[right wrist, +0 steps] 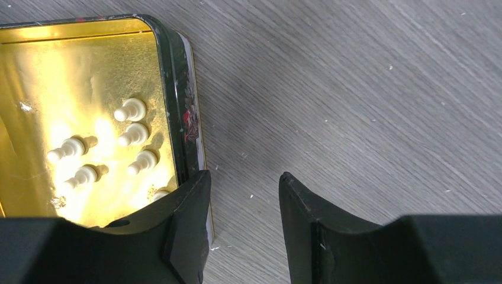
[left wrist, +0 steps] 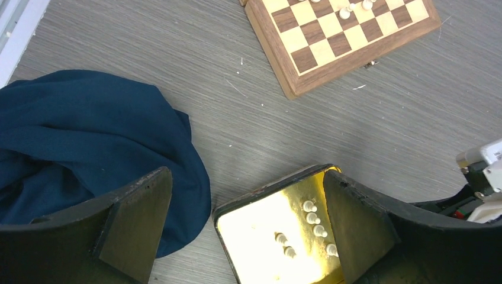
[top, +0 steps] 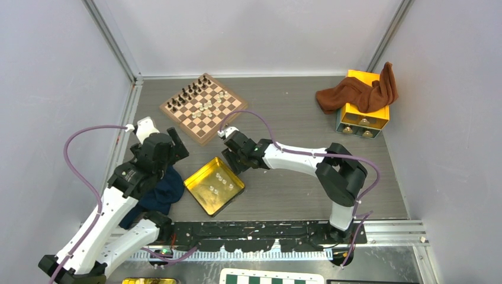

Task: Set up the chess pieces on the board
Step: Move the storage box to the center of the board.

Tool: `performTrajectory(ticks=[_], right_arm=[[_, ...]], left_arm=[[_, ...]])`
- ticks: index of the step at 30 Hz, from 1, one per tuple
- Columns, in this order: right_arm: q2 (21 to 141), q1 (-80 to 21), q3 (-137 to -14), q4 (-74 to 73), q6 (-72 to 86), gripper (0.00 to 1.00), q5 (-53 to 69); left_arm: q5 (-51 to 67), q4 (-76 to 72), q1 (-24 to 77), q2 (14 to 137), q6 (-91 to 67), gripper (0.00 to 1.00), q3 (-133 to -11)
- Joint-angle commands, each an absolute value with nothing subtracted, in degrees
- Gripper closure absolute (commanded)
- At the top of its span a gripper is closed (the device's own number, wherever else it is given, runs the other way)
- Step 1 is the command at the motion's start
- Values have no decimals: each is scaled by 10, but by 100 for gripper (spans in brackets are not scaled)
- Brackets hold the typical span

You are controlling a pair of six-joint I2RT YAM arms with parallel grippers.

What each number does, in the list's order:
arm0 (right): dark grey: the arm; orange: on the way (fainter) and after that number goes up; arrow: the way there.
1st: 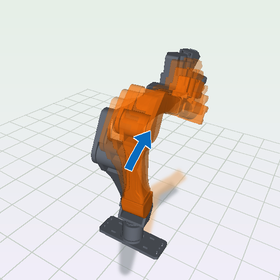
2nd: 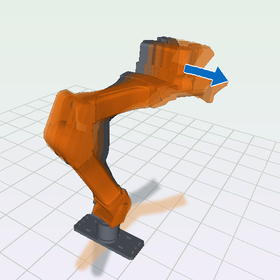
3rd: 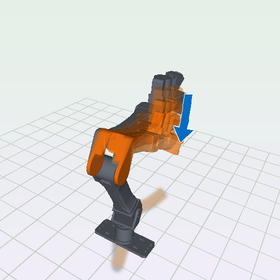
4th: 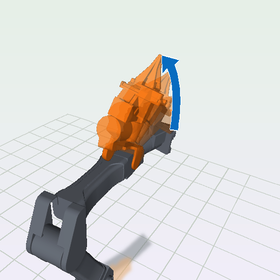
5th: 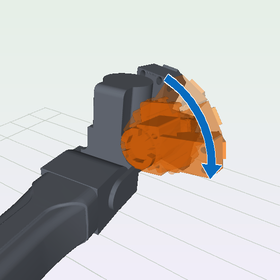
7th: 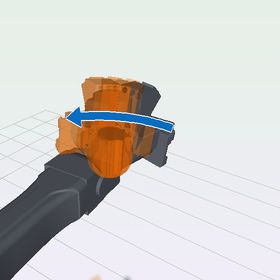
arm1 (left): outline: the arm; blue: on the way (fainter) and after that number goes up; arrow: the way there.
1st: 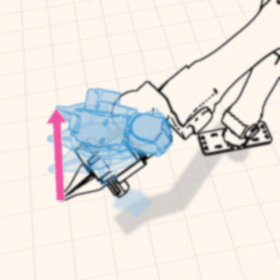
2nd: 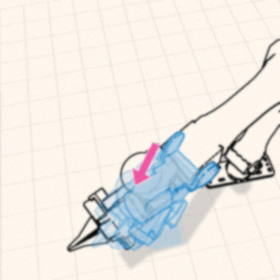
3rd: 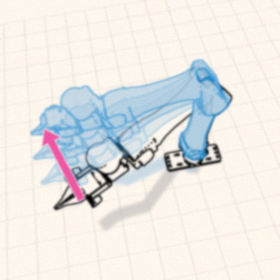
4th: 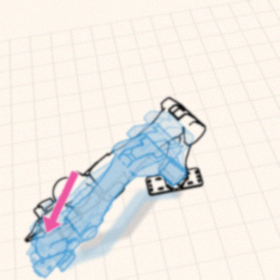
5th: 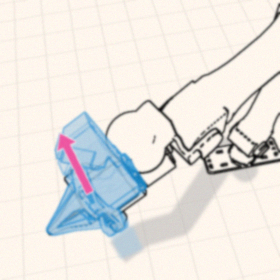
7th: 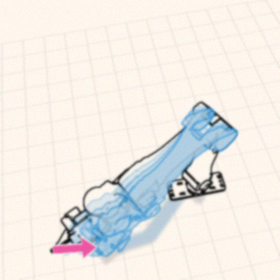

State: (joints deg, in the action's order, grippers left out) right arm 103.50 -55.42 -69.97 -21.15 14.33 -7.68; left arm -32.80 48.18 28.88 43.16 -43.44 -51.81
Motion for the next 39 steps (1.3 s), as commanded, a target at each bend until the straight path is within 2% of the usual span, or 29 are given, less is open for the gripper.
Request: performTrajectory(ticks=[1,21,39], right_arm=[[988,-556,-725,-205,125,48,-115],[991,-595,-745,-224,135,50,-73],[1044,-595,-720,-185,127,57,-57]], left_arm=[[-326,450,291,437,-445,0,-518],[-332,449,291,435,-454,0,-508],[-332,448,291,418,-464,1,-490]])
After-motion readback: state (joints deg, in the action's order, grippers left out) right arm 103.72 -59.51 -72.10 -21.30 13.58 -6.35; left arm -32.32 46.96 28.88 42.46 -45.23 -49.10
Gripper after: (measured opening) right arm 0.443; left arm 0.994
